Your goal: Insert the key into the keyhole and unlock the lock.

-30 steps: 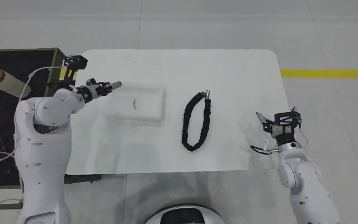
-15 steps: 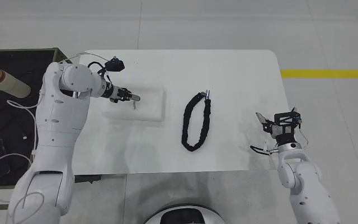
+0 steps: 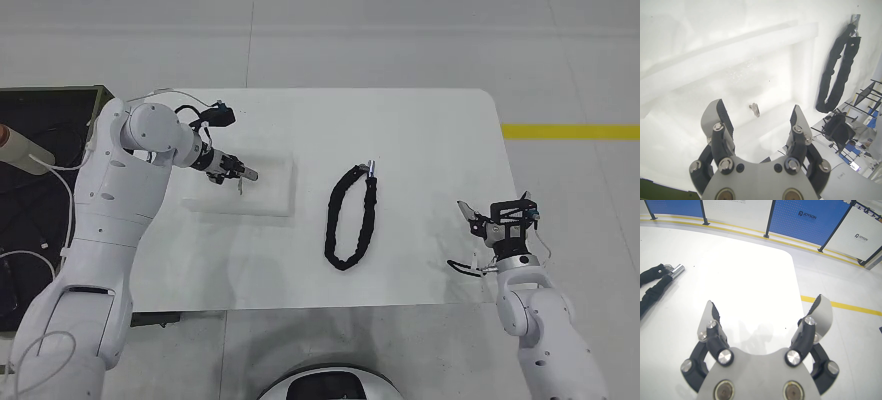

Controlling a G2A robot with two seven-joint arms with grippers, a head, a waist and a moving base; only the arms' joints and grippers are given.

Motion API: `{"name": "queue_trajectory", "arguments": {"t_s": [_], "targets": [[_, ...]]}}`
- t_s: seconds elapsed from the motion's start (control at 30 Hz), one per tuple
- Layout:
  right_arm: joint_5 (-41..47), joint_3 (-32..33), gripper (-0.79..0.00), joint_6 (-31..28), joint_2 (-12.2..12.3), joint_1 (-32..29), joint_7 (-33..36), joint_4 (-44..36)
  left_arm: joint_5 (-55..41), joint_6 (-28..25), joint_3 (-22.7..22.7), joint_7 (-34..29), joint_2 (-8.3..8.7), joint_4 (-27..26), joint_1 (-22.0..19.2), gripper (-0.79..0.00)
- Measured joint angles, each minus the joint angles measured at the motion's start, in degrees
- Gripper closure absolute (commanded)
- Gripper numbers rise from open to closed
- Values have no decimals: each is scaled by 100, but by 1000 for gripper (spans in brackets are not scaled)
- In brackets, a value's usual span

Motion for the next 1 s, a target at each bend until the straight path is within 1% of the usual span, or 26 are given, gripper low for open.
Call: {"name": "queue_trajectory", "arguments": {"t_s": [0.43, 0.5, 0.57, 0.63, 0.8, 0.87, 0.9, 0.93, 0.97, 1.0], "targets": [[0, 0, -785, 0, 0, 0, 0, 0, -16, -12, -2, 18, 0, -22, 21, -785], [0, 0, -785, 0, 0, 0, 0, 0, -31, -10, -5, 104, 9, -208, 177, -785], [0, 0, -785, 0, 0, 0, 0, 0, 127, 95, 41, 42, 24, -448, 275, -785], [0, 0, -785, 0, 0, 0, 0, 0, 252, 202, 129, -4, 28, -554, 273, -785], [0, 0, -785, 0, 0, 0, 0, 0, 432, 382, 314, 0, 30, -572, 184, -785], [0, 0, -785, 0, 0, 0, 0, 0, 444, 423, 397, 0, 25, -521, 138, -665], [0, 0, -785, 0, 0, 0, 0, 0, 449, 434, 433, 0, 23, -488, 114, -563], [0, 0, -785, 0, 0, 0, 0, 0, 457, 453, 475, 0, 21, -437, 77, -508], [0, 0, -785, 0, 0, 0, 0, 0, 459, 466, 501, 0, 19, -394, 49, -416], [0, 0, -785, 0, 0, 0, 0, 0, 459, 478, 528, 0, 16, -347, 22, -388]]}}
